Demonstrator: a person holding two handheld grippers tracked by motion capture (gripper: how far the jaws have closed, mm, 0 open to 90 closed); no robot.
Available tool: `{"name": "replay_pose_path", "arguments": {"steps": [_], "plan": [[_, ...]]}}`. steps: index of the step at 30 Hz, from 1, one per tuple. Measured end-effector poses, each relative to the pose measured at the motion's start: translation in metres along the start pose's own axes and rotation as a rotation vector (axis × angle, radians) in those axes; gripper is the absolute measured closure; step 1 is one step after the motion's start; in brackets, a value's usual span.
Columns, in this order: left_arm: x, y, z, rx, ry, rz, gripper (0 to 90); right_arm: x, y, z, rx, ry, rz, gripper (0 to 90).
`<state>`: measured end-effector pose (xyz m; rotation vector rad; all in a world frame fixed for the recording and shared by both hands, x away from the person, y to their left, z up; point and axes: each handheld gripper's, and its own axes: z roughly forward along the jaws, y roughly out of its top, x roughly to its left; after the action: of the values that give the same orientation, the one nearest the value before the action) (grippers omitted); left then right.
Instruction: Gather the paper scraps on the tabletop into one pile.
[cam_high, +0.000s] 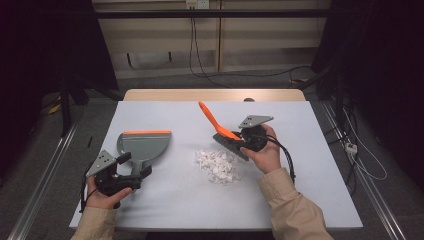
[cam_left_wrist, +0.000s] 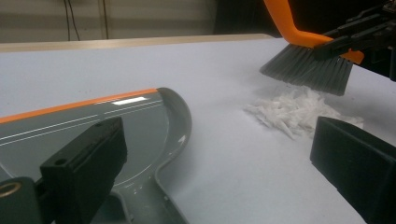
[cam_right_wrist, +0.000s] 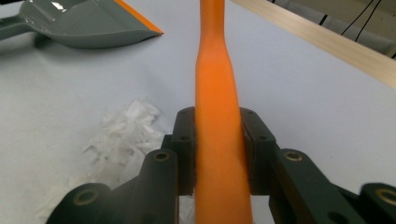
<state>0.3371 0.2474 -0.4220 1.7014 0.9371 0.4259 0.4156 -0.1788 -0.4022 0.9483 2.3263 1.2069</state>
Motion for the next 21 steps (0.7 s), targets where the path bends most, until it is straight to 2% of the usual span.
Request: {"name": "replay_pose_path", "arguments": {"steps": [3,6,9,16,21], "plan": [[0.000,-0.001,-0.001,0.007,-0.003,0.011,3.6,0.000,-0.001,0.001,0.002,-0.006,0.022,71.6],[0.000,0.000,-0.002,0.005,-0.001,0.002,3.7,0.001,-0.001,0.000,0.001,-0.009,0.052,71.6],[0.001,-0.002,-0.003,0.023,0.007,0.000,3.7,0.002,-0.002,-0.003,-0.004,-0.009,0.085,71.6],[0.003,-0.005,-0.004,0.036,0.026,-0.016,5.7,0.005,-0.007,-0.010,-0.014,-0.031,0.116,71.6],[0.001,-0.006,-0.003,0.050,0.035,-0.002,6.8,0.004,-0.011,-0.011,-0.005,-0.038,0.131,71.6]]}}
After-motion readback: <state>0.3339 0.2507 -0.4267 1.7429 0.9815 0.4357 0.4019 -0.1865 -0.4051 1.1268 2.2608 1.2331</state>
